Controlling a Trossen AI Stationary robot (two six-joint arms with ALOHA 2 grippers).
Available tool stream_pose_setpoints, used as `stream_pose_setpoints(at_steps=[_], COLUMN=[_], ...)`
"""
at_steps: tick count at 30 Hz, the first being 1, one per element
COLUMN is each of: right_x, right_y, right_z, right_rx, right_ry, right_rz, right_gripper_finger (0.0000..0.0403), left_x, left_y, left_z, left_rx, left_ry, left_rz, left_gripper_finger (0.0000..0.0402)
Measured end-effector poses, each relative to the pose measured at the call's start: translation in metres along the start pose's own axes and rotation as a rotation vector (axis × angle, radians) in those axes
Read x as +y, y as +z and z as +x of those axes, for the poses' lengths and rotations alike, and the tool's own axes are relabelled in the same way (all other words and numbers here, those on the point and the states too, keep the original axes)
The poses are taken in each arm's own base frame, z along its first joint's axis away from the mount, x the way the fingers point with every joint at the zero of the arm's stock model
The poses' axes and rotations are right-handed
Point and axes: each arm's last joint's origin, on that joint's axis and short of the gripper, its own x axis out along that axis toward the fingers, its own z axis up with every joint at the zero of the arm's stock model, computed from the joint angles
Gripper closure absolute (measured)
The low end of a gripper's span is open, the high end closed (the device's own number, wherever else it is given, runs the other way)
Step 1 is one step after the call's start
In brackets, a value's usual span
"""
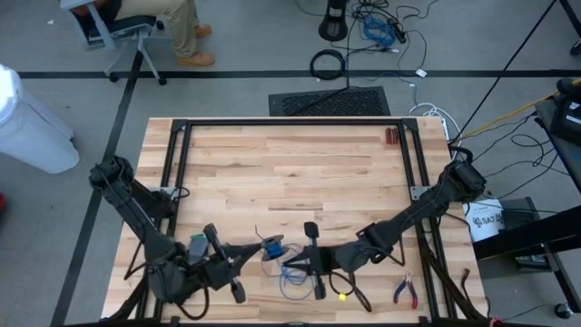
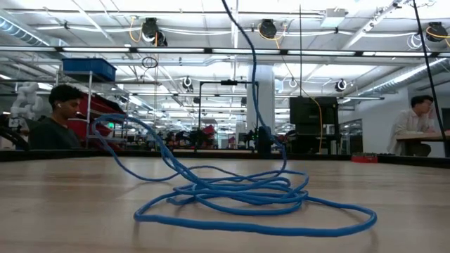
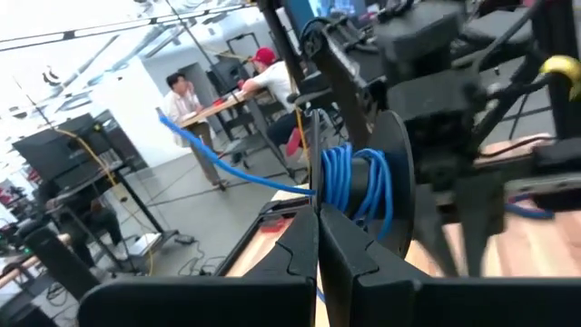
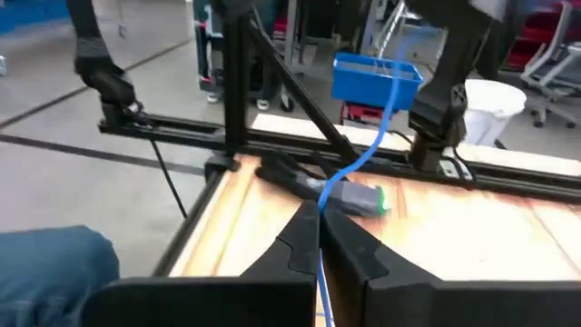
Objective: Coil cords
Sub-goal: Uncoil the blue wire from the spool
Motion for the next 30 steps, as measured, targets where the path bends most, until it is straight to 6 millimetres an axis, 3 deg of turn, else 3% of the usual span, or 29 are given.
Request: stream_pose_setpoints(at_steps=[8, 18, 30], right_x=[-0.010, -0.014, -0.025], right_y=[-0.013, -0.021, -0.010], right_z=[0.003, 0.001, -0.034], right_rx=[0.130, 0.220, 0.336], right_ry=[-0.053, -0.070, -0.193], right_rz=[0.002, -0.017, 0.021], right_gripper_finger=[0.0403, 0.0403, 0.0379], left_x=[-0.001, -0.004, -0.004], left_y=[0.016, 0.019, 0.019], left_z=[-0.020, -0.034, -0.036], left_rx=[-0.034, -0.052, -0.055], left_ry=[-0.053, -0.093, -0.098], left_rz=[-0.022, 0.006, 0.000], left_gripper_finger=[0.0400, 0.0400, 0.0400])
